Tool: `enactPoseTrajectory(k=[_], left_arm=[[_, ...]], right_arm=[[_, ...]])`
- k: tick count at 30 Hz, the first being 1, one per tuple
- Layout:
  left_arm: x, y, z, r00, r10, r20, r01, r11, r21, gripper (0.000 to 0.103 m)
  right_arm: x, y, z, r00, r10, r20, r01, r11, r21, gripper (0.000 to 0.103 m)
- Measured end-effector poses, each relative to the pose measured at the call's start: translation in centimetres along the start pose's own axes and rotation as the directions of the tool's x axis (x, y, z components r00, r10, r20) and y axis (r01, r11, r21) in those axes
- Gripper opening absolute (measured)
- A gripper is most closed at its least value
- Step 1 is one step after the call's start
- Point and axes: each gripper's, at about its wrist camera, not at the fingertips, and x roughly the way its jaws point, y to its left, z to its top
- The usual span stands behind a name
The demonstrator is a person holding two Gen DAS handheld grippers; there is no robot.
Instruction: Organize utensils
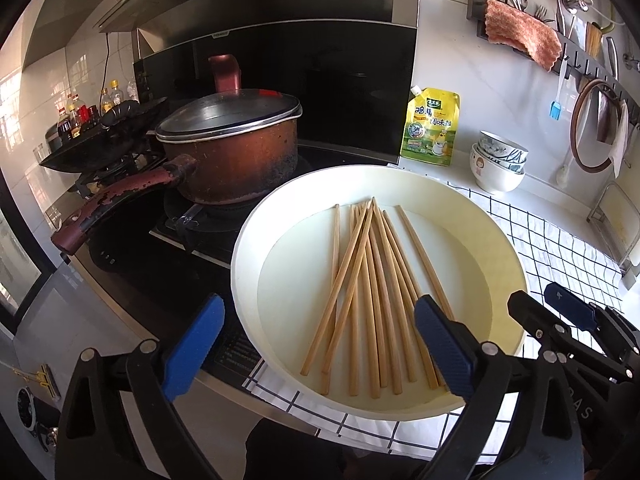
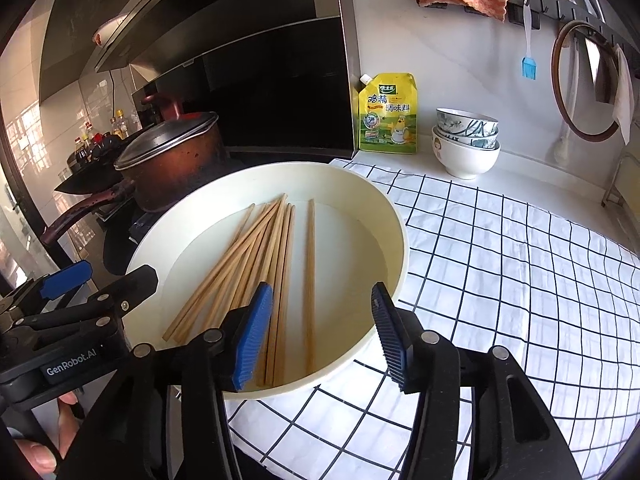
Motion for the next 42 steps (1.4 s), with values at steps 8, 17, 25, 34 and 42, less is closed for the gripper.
enactPoseTrajectory(k=[8,17,25,34,42], left_arm=[[0.15,0.09,-0.04,1.000,0.009,-0.009,-0.009,1.000,-0.003,0.097],[0.43,0.26,-0.04,1.000,0.003,-0.026,-0.003,1.000,-0.011,0.097],[0.42,0.06,-0.04,0.999,0.030,-0.019,-0.030,1.000,0.000,0.097],[0.29,-0.19,0.07,0.999,0.038,-0.017,-0.038,0.999,0.009,0.097],[0.39,-0.32,-0.07,1.000,0.019,-0.021,-0.019,1.000,0.009,0.097]], right_arm=[[0.01,0.10,-0.06,1.000,-0.023,0.005,0.023,1.000,-0.003,0.068],[0.31,-0.09,-0.17,0.999,-0.032,-0.006,0.032,0.999,-0.004,0.069],[0.46,-0.10,-0.29,0.999,-0.034,-0.013,0.034,0.999,-0.009,0.069],[0.41,-0.04,-0.27,0.999,-0.037,-0.011,0.037,0.999,-0.017,0.069],[0.45,-0.08,-0.27,0.999,-0.038,-0.013,0.038,0.999,-0.017,0.069]])
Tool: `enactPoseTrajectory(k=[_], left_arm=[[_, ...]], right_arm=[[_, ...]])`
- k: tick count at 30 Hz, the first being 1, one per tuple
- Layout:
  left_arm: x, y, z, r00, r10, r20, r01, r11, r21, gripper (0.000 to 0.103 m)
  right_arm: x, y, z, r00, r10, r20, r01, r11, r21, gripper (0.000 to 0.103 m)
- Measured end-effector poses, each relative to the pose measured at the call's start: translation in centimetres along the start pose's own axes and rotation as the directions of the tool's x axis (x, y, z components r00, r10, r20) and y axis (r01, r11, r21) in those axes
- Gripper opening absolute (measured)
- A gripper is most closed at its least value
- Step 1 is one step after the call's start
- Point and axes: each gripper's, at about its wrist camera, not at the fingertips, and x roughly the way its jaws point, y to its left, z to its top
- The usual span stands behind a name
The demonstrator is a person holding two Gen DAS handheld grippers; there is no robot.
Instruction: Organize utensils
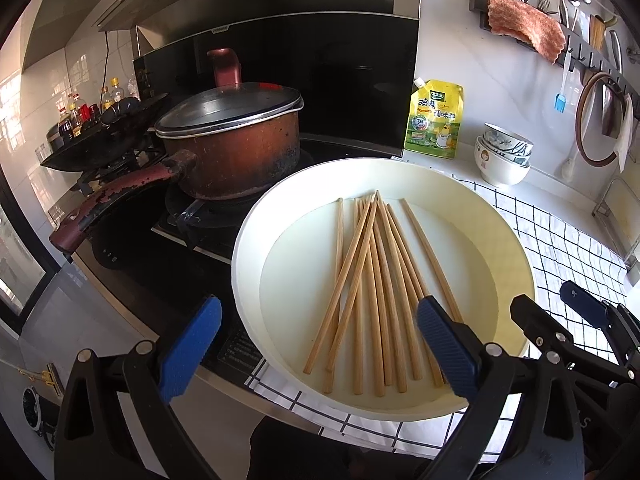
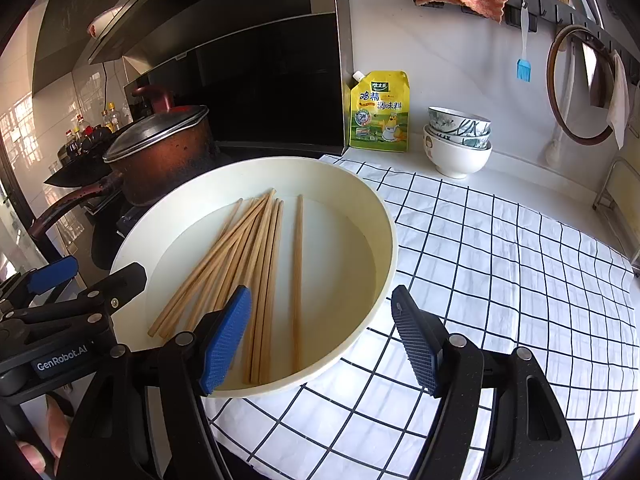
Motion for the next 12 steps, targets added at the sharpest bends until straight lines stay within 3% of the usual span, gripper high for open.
enactPoseTrajectory(k=[12], left_arm=[[0.21,-0.17,-0.08,1.000,0.015,-0.014,-0.015,1.000,0.000,0.097]], right_arm=[[0.08,-0.14,-0.07,1.000,0.002,-0.002,-0.002,1.000,0.004,0.069]])
